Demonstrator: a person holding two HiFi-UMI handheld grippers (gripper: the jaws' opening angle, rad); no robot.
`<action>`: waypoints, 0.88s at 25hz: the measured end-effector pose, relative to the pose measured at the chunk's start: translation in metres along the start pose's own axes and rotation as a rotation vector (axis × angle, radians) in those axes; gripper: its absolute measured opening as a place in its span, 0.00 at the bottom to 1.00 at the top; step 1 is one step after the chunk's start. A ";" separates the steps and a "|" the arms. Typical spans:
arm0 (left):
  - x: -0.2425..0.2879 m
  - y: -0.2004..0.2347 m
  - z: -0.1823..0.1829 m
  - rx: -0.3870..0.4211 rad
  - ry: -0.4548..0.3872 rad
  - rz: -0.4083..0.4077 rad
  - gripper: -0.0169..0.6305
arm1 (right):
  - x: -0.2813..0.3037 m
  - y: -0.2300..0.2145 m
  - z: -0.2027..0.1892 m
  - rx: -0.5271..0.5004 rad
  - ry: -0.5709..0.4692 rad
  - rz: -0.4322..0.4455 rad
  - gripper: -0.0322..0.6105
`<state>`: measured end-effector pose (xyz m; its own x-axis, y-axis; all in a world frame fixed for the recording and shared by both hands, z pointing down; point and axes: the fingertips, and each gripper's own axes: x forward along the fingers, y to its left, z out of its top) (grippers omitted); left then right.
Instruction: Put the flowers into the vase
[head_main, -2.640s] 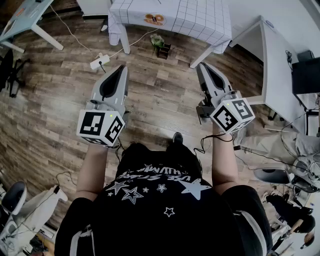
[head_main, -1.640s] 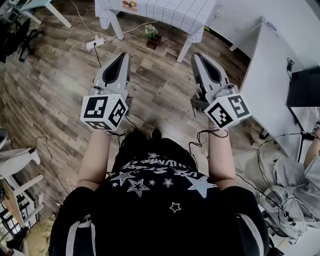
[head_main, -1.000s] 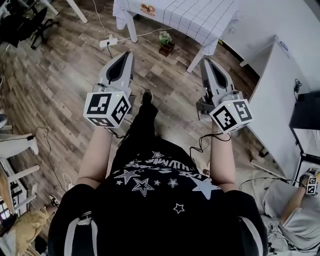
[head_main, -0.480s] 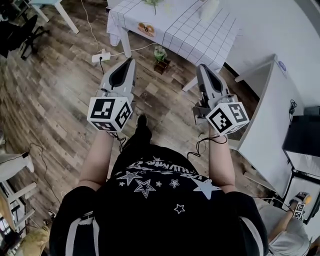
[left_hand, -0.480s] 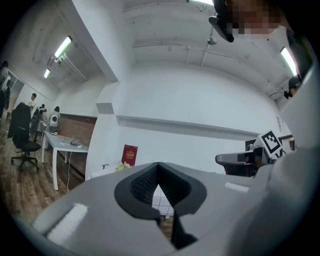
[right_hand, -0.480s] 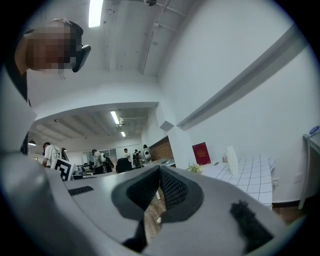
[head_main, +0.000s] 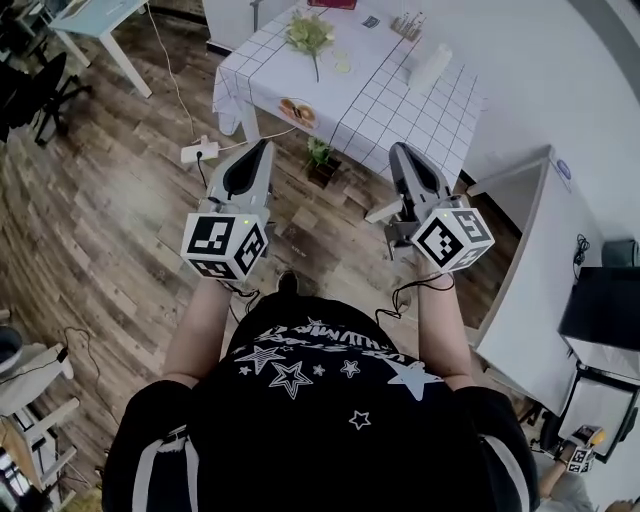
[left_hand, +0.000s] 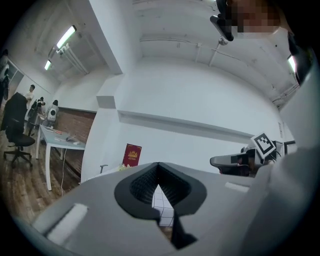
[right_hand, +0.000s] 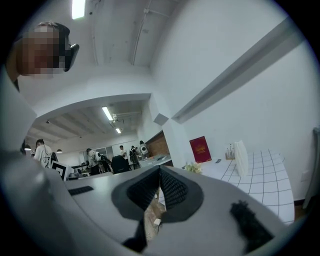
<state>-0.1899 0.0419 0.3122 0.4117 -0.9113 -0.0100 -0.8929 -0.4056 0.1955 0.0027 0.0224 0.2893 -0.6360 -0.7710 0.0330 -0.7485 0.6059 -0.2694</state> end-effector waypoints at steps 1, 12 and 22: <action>0.007 0.005 -0.002 0.000 0.009 -0.007 0.04 | 0.007 -0.005 -0.001 0.005 0.009 -0.008 0.07; 0.082 0.025 -0.034 -0.004 0.117 -0.024 0.04 | 0.051 -0.077 -0.022 0.107 0.059 -0.037 0.07; 0.160 0.021 -0.024 0.048 0.103 0.069 0.04 | 0.114 -0.148 -0.007 0.084 0.112 0.095 0.07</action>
<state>-0.1385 -0.1102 0.3381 0.3635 -0.9259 0.1032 -0.9263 -0.3474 0.1455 0.0398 -0.1536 0.3394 -0.7237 -0.6814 0.1092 -0.6685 0.6529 -0.3562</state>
